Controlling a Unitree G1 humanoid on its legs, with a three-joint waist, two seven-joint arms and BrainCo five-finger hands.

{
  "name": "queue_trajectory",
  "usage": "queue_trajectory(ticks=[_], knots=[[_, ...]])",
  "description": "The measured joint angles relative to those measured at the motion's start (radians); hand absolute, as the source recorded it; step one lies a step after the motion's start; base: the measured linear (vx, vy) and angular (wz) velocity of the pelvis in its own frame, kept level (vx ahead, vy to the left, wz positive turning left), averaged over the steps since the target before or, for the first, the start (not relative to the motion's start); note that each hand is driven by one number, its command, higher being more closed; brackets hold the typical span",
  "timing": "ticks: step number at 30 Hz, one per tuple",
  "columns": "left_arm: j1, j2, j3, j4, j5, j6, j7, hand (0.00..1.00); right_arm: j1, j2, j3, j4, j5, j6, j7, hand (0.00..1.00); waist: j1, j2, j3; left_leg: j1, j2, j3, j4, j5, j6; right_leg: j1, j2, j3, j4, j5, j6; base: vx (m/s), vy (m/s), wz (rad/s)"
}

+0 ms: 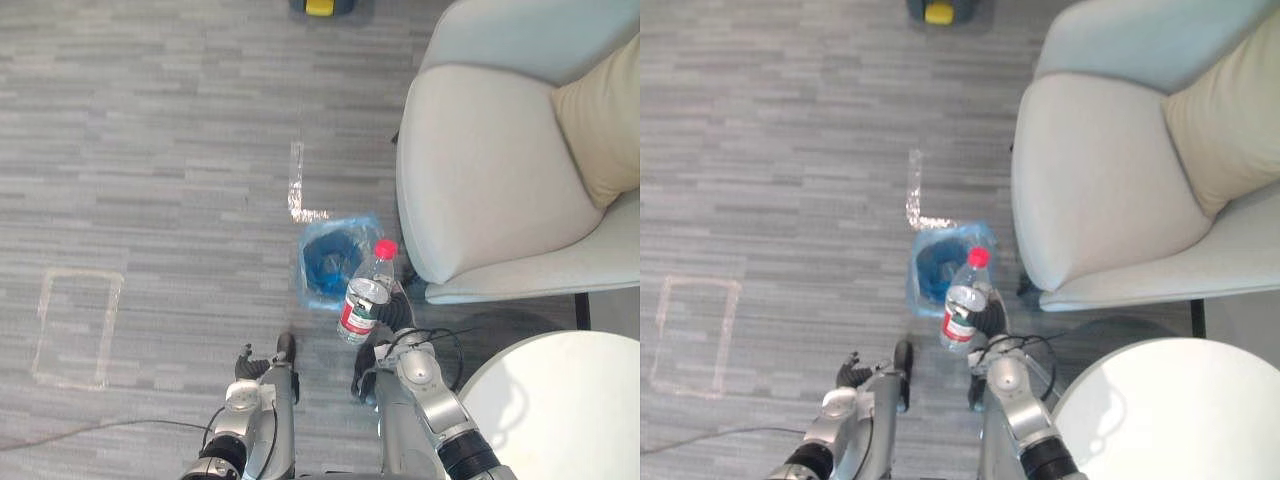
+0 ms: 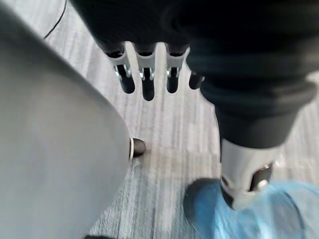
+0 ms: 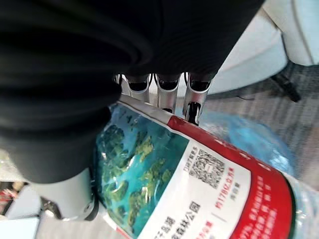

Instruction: Gather rubbish on tea table into small bin, then transfer packed bag to large trash can.

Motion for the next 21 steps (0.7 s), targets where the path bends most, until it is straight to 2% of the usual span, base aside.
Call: queue_trajectory(ticks=[3, 5, 7, 13, 21], knots=[[-0.051, 0.002, 0.03, -0.009, -0.023, -0.008, 0.016, 0.0, -0.119, -0.008, -0.002, 0.008, -0.005, 0.011, -0.031, 1.0, 0.003, 0.0, 0.033, -0.085, -0.001, 0.001, 0.001, 0.028, 0.009, -0.083, -0.005, -0.004, 0.003, 0.03, -0.008, -0.04, 0.036, 0.06], [-0.089, 0.001, 0.04, -0.011, -0.05, -0.021, 0.034, 0.0, -0.236, -0.018, -0.005, 0.038, -0.005, 0.013, -0.062, 1.0, 0.006, 0.0, 0.054, -0.142, -0.005, 0.0, 0.006, 0.052, 0.002, -0.14, -0.009, -0.002, 0.007, 0.042, -0.012, 0.04, 0.037, 0.03], [-0.109, -0.002, 0.041, -0.033, -0.058, -0.027, 0.036, 0.0, -0.319, -0.04, -0.006, 0.049, -0.005, 0.022, -0.077, 1.0, 0.015, 0.001, 0.083, -0.162, -0.005, 0.0, 0.014, 0.052, 0.003, -0.156, -0.01, -0.001, 0.01, 0.043, -0.012, 0.06, 0.012, 0.02], [-0.136, -0.028, 0.07, -0.07, -0.08, -0.044, 0.052, 0.0, -0.519, -0.095, -0.039, 0.083, -0.004, 0.023, -0.132, 1.0, 0.034, 0.009, 0.088, -0.246, -0.006, -0.003, 0.02, 0.052, 0.002, -0.243, -0.013, 0.0, 0.025, 0.043, -0.013, 0.05, -0.002, 0.02], [-0.15, -0.035, 0.067, -0.092, -0.097, -0.081, 0.051, 0.0, -0.638, -0.161, -0.09, 0.172, -0.001, 0.027, -0.169, 1.0, 0.053, 0.014, 0.093, -0.304, -0.012, -0.019, 0.018, 0.065, -0.001, -0.3, -0.017, -0.009, 0.042, 0.039, -0.018, 0.03, -0.003, 0.06]])
